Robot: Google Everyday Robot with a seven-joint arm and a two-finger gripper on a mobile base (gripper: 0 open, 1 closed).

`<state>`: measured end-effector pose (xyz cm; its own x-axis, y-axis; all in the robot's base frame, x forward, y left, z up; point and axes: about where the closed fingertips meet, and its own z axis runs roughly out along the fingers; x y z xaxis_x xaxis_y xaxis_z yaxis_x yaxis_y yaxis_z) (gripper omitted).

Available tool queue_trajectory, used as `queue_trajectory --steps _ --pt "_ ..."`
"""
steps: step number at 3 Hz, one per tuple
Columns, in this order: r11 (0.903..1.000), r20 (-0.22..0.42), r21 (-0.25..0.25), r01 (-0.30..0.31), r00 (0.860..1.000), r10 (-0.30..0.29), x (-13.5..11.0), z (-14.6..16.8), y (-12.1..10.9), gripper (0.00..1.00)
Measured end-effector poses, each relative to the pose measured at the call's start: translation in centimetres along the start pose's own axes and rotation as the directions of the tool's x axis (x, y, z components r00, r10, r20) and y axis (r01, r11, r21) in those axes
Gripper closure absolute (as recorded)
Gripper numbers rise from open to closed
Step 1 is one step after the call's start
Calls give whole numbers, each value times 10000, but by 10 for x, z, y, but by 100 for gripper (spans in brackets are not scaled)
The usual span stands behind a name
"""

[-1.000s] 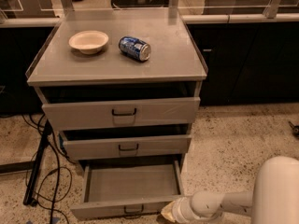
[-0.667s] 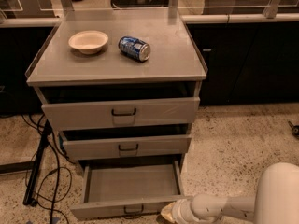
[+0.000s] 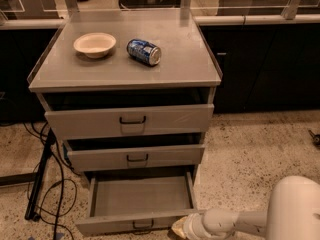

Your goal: Close bottom drawer

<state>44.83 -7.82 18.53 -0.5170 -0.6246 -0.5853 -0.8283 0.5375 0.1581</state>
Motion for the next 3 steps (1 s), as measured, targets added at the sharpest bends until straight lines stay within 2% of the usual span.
queue_trajectory --steps 2,3 --pt "10000 2 3 3 10000 -3 0 0 0 34" --pt "9997 91 212 157 9998 -159 -3 3 -5 11"
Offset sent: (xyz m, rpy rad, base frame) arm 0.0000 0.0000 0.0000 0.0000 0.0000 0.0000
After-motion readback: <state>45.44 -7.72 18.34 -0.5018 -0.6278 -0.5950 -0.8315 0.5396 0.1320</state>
